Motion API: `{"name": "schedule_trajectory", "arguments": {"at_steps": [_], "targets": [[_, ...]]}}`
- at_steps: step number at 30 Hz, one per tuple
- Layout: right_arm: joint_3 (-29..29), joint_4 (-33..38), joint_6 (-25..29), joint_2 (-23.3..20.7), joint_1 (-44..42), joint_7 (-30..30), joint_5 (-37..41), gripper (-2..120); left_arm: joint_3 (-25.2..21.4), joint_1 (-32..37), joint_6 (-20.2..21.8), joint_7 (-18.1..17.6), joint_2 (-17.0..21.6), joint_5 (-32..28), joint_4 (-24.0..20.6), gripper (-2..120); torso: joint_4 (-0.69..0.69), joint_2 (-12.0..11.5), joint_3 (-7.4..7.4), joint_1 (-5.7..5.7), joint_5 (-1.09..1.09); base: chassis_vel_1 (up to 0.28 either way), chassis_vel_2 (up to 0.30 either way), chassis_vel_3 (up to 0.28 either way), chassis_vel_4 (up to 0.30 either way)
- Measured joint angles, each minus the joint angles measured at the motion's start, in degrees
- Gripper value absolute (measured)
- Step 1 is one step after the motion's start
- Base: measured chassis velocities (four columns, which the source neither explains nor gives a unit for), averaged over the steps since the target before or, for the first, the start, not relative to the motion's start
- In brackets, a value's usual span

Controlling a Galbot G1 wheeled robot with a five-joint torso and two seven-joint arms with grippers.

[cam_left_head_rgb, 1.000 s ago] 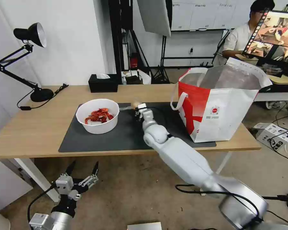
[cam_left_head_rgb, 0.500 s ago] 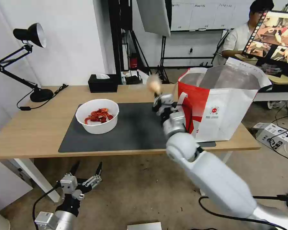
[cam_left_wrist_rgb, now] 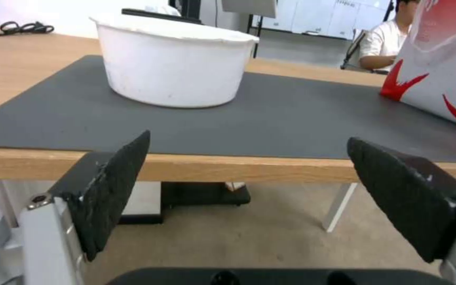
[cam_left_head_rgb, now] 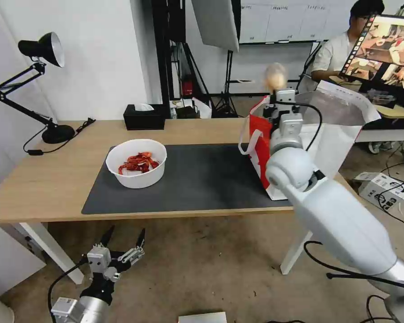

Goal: Pick up the trash from the table and place it into the takeout bag.

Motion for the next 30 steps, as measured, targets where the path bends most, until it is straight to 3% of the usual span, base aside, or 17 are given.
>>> {"name": "schedule_trajectory", "arguments": {"at_steps": [5,14,16,23,30], "targets": [[0.37,0.48,-2.66,-0.38,-0.03,1.29,1.64,32,0.18,-0.09,0.05,0.00,0.19,0.04,0.02,100,0.00,0.00,0.00,0.00,-0.01,0.000,0.000,0.000,0.000],[0.41,0.69,-2.73,0.08,-0.20,1.43,2.04,60,0.28,-0.16,0.06,0.01,0.20,0.06,0.33,100,0.01,0.00,0.00,0.00,-0.01,0.000,0.000,0.000,0.000],[0.28,0.85,-2.64,0.16,-0.28,1.35,2.38,72,0.33,-0.25,0.06,0.01,0.20,0.07,0.38,100,0.00,0.00,0.00,0.00,-0.01,0.000,0.000,0.000,0.000],[0.04,0.99,-2.43,0.40,-0.35,0.89,2.61,96,0.35,-0.35,0.08,0.02,0.27,0.07,0.39,100,0.01,0.00,0.00,0.00,-0.01,0.000,0.000,0.000,0.000],[-0.03,1.16,-1.72,0.55,-0.76,0.60,2.71,100,0.16,-0.37,0.09,0.02,0.39,-0.04,0.10,100,0.00,0.00,0.00,0.00,-0.01,0.000,0.000,0.000,0.000]]}}
